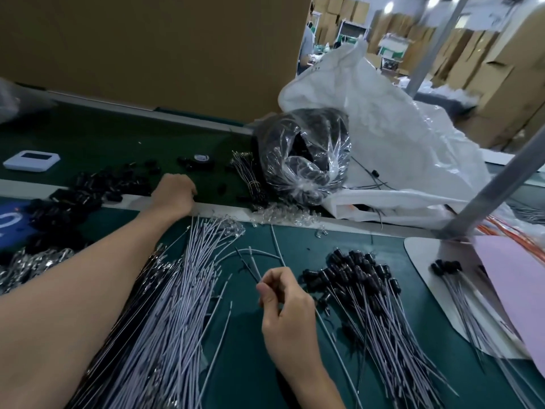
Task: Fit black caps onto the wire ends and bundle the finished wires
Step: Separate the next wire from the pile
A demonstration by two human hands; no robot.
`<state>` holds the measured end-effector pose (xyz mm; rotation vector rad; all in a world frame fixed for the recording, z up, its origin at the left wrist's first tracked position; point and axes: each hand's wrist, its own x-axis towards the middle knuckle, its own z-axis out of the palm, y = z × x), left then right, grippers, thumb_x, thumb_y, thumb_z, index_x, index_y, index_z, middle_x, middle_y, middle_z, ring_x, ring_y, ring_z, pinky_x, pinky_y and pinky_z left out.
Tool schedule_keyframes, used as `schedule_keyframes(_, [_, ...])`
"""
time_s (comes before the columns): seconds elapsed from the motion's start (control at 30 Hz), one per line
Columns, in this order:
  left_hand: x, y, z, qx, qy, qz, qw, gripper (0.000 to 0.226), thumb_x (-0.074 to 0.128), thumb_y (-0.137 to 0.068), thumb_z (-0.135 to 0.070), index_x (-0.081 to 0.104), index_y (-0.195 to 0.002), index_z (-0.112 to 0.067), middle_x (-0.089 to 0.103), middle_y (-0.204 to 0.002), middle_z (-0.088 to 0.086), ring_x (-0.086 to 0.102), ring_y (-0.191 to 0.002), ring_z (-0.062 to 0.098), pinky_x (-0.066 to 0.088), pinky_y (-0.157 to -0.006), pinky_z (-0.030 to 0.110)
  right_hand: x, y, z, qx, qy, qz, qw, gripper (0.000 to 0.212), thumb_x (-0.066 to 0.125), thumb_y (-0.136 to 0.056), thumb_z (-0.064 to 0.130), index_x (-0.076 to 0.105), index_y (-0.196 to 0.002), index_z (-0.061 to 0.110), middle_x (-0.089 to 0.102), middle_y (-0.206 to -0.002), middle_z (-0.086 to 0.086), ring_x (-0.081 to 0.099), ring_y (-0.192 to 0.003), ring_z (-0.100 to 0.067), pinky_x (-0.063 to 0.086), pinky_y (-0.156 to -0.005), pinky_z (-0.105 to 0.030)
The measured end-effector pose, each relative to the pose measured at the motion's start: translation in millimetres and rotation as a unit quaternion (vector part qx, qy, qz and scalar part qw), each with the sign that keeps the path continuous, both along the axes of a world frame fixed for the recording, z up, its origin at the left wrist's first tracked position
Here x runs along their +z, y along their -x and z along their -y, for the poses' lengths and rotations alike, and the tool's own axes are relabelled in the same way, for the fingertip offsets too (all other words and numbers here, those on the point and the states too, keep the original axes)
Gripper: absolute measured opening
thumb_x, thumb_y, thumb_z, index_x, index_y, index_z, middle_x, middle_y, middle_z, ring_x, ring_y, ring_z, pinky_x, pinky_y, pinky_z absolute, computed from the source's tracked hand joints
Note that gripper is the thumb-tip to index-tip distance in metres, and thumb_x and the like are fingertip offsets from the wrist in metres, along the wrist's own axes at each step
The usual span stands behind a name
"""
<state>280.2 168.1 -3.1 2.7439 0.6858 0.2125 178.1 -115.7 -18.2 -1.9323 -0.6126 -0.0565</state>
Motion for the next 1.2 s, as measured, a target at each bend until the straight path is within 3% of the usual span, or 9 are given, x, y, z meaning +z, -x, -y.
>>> schedule_keyframes(0.2, [3.0, 1.3, -9.0, -0.059, 0.055, 0.054, 0.995, 0.02, 0.057, -0.092, 0.0, 0.073, -0.104, 0.001, 0.066, -0.12, 0.018, 0.056, -0.118, 0.03, 0.038, -0.105, 0.033, 0.4, -0.2, -0.6, 0.0, 0.0, -0.006, 1.0, 0.023, 0.056, -0.097, 0.012, 0.051, -0.08, 0.027, 0.053, -0.066, 0.01, 0.047, -0.061, -0.005, 0.036, -0.055, -0.011])
schedule_keyframes(0.4, [7.0, 4.7, -16.0, -0.033, 0.008, -0.013, 0.999, 0.011, 0.063, -0.092, -0.021, 0.072, -0.088, -0.026, 0.03, -0.148, 0.005, 0.005, -0.142, 0.033, 0.012, -0.111, 0.056, -1.0, -0.2, -1.2, -0.003, 0.005, -0.011, 1.0, 0.021, 0.057, -0.097, 0.013, 0.053, -0.081, 0.025, 0.053, -0.066, 0.009, 0.048, -0.062, -0.006, 0.036, -0.056, -0.013])
schedule_keyframes(0.47, [10.1, 4.5, -24.1, -0.057, 0.029, -0.023, 0.998, 0.009, 0.064, -0.092, -0.025, 0.071, -0.089, -0.024, 0.044, -0.131, -0.002, 0.02, -0.142, 0.033, 0.015, -0.112, 0.056, -1.1, -1.2, -1.0, -0.003, 0.006, -0.011, 1.0, 0.021, 0.057, -0.097, 0.013, 0.053, -0.081, 0.025, 0.054, -0.066, 0.009, 0.049, -0.062, -0.006, 0.037, -0.056, -0.013])
schedule_keyframes(0.53, [11.3, 3.9, -29.7, -0.101, 0.056, -0.01, 0.993, 0.008, 0.064, -0.092, -0.021, 0.072, -0.089, -0.02, 0.065, -0.115, 0.001, 0.052, -0.121, 0.028, 0.037, -0.105, 0.043, -0.7, -1.9, -1.4, -0.004, 0.008, -0.011, 1.0, 0.021, 0.057, -0.097, 0.013, 0.053, -0.081, 0.025, 0.054, -0.066, 0.008, 0.049, -0.062, -0.006, 0.037, -0.055, -0.013])
schedule_keyframes(0.6, [11.0, 3.3, -26.9, -0.106, 0.064, 0.019, 0.992, 0.01, 0.065, -0.091, -0.013, 0.074, -0.088, -0.016, 0.071, -0.103, 0.007, 0.063, -0.103, 0.025, 0.048, -0.095, 0.038, -0.5, -2.4, -1.6, -0.005, 0.006, -0.012, 1.0, 0.021, 0.057, -0.097, 0.012, 0.053, -0.081, 0.025, 0.054, -0.066, 0.007, 0.049, -0.061, -0.009, 0.037, -0.054, -0.014])
schedule_keyframes(0.83, [3.4, -1.0, -22.1, -0.081, 0.063, 0.03, 0.994, 0.012, 0.059, -0.095, -0.01, 0.071, -0.093, -0.007, 0.068, -0.104, 0.01, 0.054, -0.087, 0.016, 0.04, -0.08, 0.028, -2.8, -3.6, -1.2, -0.004, 0.003, -0.014, 1.0, 0.019, 0.058, -0.096, 0.012, 0.055, -0.082, 0.024, 0.057, -0.066, 0.003, 0.052, -0.064, -0.016, 0.04, -0.053, -0.018])
schedule_keyframes(0.97, [2.6, 1.0, -19.6, -0.099, 0.059, 0.032, 0.993, 0.013, 0.057, -0.096, -0.01, 0.069, -0.095, -0.004, 0.064, -0.105, 0.012, 0.057, -0.097, 0.023, 0.041, -0.084, 0.029, -3.5, -3.5, -0.7, -0.004, -0.004, -0.018, 1.0, 0.019, 0.058, -0.096, 0.011, 0.055, -0.082, 0.023, 0.057, -0.066, -0.001, 0.051, -0.063, -0.018, 0.039, -0.053, -0.019])
schedule_keyframes(1.1, [-3.2, 8.9, -23.1, -0.089, 0.043, 0.126, 0.987, 0.015, 0.058, -0.095, -0.009, 0.069, -0.094, 0.0, 0.056, -0.092, 0.006, 0.055, -0.095, 0.023, 0.039, -0.083, 0.029, -4.5, -3.5, -1.3, -0.007, -0.001, -0.014, 1.0, 0.019, 0.058, -0.096, 0.012, 0.054, -0.081, 0.024, 0.058, -0.066, 0.003, 0.053, -0.064, -0.015, 0.041, -0.055, -0.019])
schedule_keyframes(1.2, [-8.8, 12.9, -37.4, -0.037, -0.018, 0.147, 0.988, 0.015, 0.059, -0.095, -0.013, 0.066, -0.095, -0.001, 0.057, -0.101, 0.015, 0.052, -0.101, 0.03, 0.043, -0.089, 0.041, -5.5, -4.0, -1.8, -0.005, 0.0, -0.013, 1.0, 0.018, 0.058, -0.096, 0.012, 0.054, -0.082, 0.024, 0.058, -0.066, 0.002, 0.054, -0.065, -0.017, 0.043, -0.056, -0.023])
